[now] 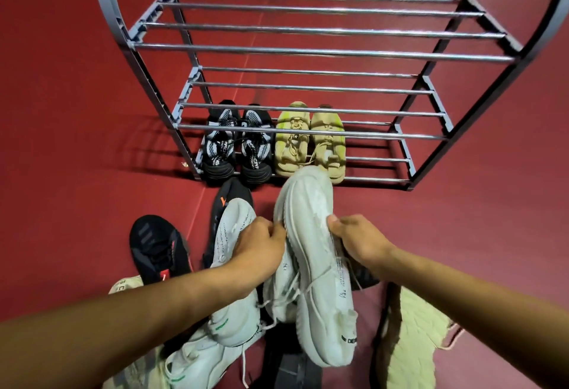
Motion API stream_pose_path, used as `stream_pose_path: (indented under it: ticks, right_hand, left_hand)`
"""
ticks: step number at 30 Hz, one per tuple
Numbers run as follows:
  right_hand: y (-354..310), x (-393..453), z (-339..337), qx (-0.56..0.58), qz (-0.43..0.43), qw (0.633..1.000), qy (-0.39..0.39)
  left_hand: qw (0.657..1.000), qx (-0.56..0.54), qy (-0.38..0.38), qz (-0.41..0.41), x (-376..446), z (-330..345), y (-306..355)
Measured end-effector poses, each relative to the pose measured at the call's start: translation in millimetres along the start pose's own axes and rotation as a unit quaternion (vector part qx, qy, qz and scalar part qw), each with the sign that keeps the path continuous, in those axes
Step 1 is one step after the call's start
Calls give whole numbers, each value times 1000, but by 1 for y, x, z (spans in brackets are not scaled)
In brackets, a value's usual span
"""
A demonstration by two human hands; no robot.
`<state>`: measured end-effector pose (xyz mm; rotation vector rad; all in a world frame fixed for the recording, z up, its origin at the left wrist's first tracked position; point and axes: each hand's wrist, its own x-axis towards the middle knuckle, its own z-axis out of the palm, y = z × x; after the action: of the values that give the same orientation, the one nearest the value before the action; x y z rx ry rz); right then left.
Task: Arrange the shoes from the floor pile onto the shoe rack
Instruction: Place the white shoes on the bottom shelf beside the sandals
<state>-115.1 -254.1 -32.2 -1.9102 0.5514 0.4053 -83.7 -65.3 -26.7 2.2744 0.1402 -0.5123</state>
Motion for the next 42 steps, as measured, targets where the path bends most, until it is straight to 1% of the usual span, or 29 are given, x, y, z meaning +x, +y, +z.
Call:
stream_pose_path:
  ticks: [1, 3, 5, 6, 7, 8, 9, 10, 11, 12, 13, 14, 15, 17, 19, 21, 22, 25, 27, 29, 31, 34, 37, 38, 40, 42]
  right_hand:
    - [-1, 1, -6, -39, -40, 998, 33]
    - [2, 3, -20, -65, -75, 989, 106]
    - [16, 4, -33, -58, -58, 983, 165]
    - [24, 5, -38, -44, -32, 984, 171]
    - [31, 3, -43, -14, -9, 989, 146]
    - [39, 0, -45, 36, 4, 995, 94]
    - [45, -6, -44, 107, 11, 994, 21]
    - [49, -12, -41, 171, 9, 984, -48]
    - [52, -19, -38, 211, 1, 972, -103]
    - [56, -24, -33, 213, -5, 968, -129]
    - [59, -27, -27, 194, -7, 973, -129]
    - [65, -28, -23, 165, -2, 979, -117]
    - [68, -29, -19, 134, 13, 986, -97]
    - [70, -31, -14, 93, 42, 994, -35]
    - [65, -30, -19, 111, 55, 991, 57]
    - [51, -24, -35, 141, 41, 981, 125]
    - [45, -19, -46, 147, 34, 978, 146]
    - [33, 5, -84, 133, 12, 977, 167]
    - [34, 25, -105, 116, -4, 974, 194]
    - [40, 50, -120, 87, -7, 970, 228]
    - [50, 81, -133, 88, 1, 963, 256]
    - [58, 124, -142, 110, 33, 956, 271]
    - [84, 157, -152, 165, 46, 946, 276]
    - [86, 158, -151, 180, 44, 943, 276]
    - [76, 136, -141, 185, 49, 934, 302]
    - [90, 114, -126, 191, 80, 925, 320]
  left_hand:
    - [1000, 6, 14, 1, 2, -4, -3]
    - [999, 22, 41, -10, 8, -12, -10]
    - [997, 10, 70, -31, 15, -23, -16]
    - [996, 4, 76, -40, 17, -28, -19]
    - [996, 7, 74, -42, 17, -32, -22]
    - [997, 21, 60, -33, 17, -35, -27]
    - [998, 47, 33, -17, 15, -37, -32]
    - [997, 72, -2, 2, 12, -39, -37]
    - [994, 96, -45, 14, 7, -41, -41]
    - [989, 123, -82, 27, 4, -42, -44]
    - [981, 158, -106, 36, 1, -43, -47]
    - [973, 193, -116, 44, 1, -43, -49]
    - [972, 203, -111, 49, 2, -44, -50]
    - [986, 145, -66, 55, 2, -45, -49]
    - [993, 88, -10, 73, -1, -45, -42]
    - [992, 83, 20, 92, -5, -42, -27]
    - [989, 91, 27, 111, -6, -37, -17]
    - [979, 99, 15, 178, 1, -15, 17]
    - [977, 69, 6, 199, 9, 6, 40]
    - [979, 45, 10, 201, 21, 27, 63]
    - [980, 40, 15, 193, 39, 49, 85]
    - [980, 50, 26, 190, 66, 65, 104]
    - [976, 66, 28, 205, 85, 77, 116]
    - [976, 68, 30, 205, 90, 80, 118]
    - [975, 66, 35, 209, 96, 86, 122]
    - [973, 66, 37, 218, 101, 93, 127]
